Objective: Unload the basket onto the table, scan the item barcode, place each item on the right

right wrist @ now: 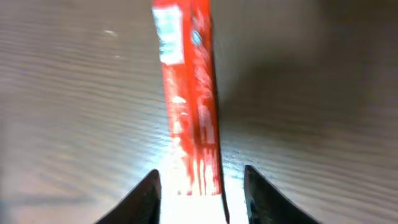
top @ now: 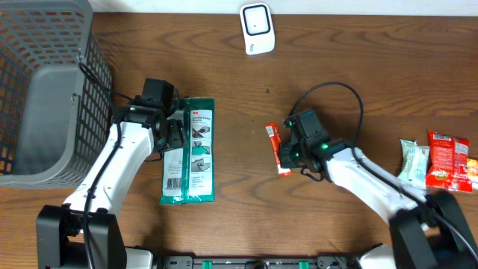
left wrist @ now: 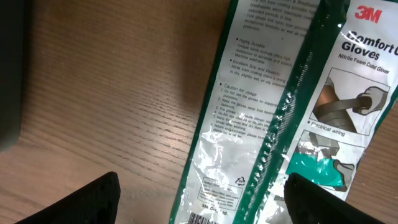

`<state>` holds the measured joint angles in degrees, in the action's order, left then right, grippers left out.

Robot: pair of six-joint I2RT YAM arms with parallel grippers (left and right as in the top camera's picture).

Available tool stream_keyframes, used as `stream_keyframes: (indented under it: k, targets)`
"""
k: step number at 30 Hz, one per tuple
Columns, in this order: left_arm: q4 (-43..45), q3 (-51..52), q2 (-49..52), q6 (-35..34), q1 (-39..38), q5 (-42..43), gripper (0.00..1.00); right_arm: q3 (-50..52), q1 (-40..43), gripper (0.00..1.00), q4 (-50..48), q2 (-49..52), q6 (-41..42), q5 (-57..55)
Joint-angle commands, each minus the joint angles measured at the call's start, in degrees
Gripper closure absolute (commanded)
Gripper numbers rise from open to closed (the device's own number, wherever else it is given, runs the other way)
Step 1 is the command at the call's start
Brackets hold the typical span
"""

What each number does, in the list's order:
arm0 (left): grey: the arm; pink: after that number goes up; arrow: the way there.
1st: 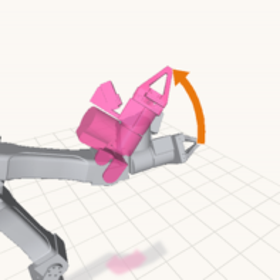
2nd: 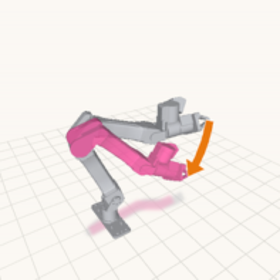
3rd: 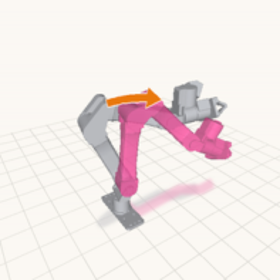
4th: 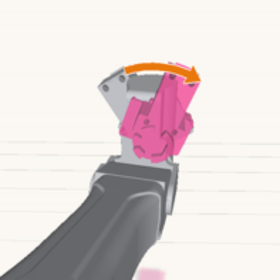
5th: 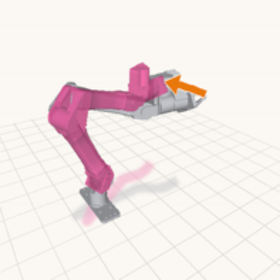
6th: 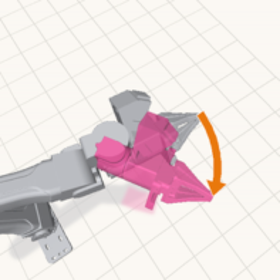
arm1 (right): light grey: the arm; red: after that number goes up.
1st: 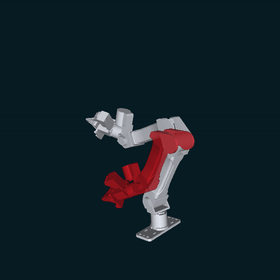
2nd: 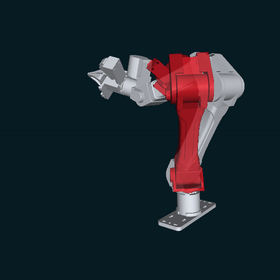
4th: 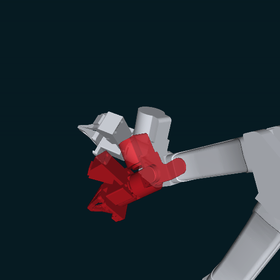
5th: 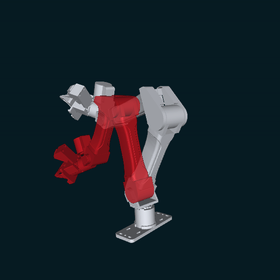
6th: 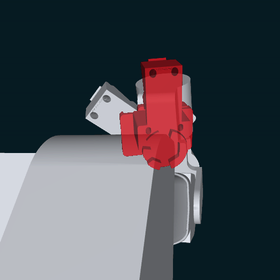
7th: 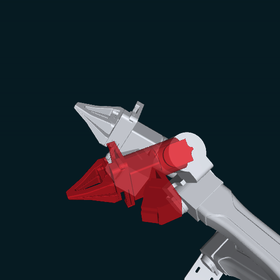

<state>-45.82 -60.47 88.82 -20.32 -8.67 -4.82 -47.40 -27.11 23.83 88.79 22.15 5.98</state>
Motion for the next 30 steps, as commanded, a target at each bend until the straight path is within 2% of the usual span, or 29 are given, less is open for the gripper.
stream_keyframes:
  k: [1, 3, 4, 5, 6, 11, 12, 13, 14, 15, 16, 17, 20, 24, 30]
  targets:
    - [0.0, -0.85, -0.42, 0.28, 0.35, -0.33, 0.15, -3.61, -0.55, 0.46, 1.36, -5.51, -3.89, -1.29]
    - [0.0, -0.85, -0.42, 0.28, 0.35, -0.33, 0.15, -3.61, -0.74, 0.22, 1.27, -7.02, -3.98, -1.09]
    - [0.0, -0.83, -0.42, 0.28, 0.35, -0.33, 0.15, -3.58, -0.74, 0.17, 1.36, -7.52, -3.98, -0.9]
    - [0.0, -0.85, -0.42, 0.28, 0.35, -0.33, 0.15, -3.58, -0.74, 0.06, 1.51, -7.74, -4.0, -0.94]
    - [0.0, -0.83, -0.42, 0.28, 0.35, -0.33, 0.15, -3.58, -0.74, 0.01, 1.68, -7.82, -3.96, -0.9]
    - [0.0, -0.85, -0.42, 0.28, 0.35, -0.33, 0.15, -3.28, -0.74, 0.01, 2.43, -7.65, -4.04, 6.84]
    - [0.0, -0.85, -0.42, 0.28, 0.35, -0.33, 0.15, -3.21, -0.87, 0.11, 2.58, -7.5, -4.0, 6.82]
    - [0.0, -0.83, -0.42, 0.28, 0.35, -0.33, 0.15, -3.15, -1.2, 0.28, 2.91, -7.17, -3.98, 5.9]
    - [0.0, -0.83, -0.42, 0.28, 0.35, -0.33, 0.15, -3.15, -1.84, 0.5, 3.28, -6.67, -3.91, 4.94]
    - [0.0, -0.83, -0.42, 0.28, 0.35, -0.33, 0.15, -3.15, -2.43, 0.64, 3.56, -6.27, -3.52, 4.13]
    - [0.0, -0.83, -0.42, 0.28, 0.35, -0.33, 0.15, -3.15, -3.54, 0.73, 4.15, -5.64, -2.23, 2.23]
    - [0.0, -0.85, -0.42, 0.28, 0.35, -0.33, 0.15, -3.15, -4.72, 0.77, 4.68, -5.03, -0.83, 0.17]
    - [0.0, -0.85, -0.42, 0.28, 0.35, -0.33, 0.15, -3.15, -8.5, 0.77, 5.35, -2.99, 2.16, -5.14]
    - [0.0, -0.83, -0.42, 0.28, 0.35, -0.33, 0.15, -3.19, -12.83, 0.71, 5.27, 0.22, 3.98, -10.93]
    - [0.0, -0.85, -0.42, 0.28, 0.35, -0.33, 0.15, -3.74, -13.0, 0.69, 7.43, 2.97, 5.18, -13.03]
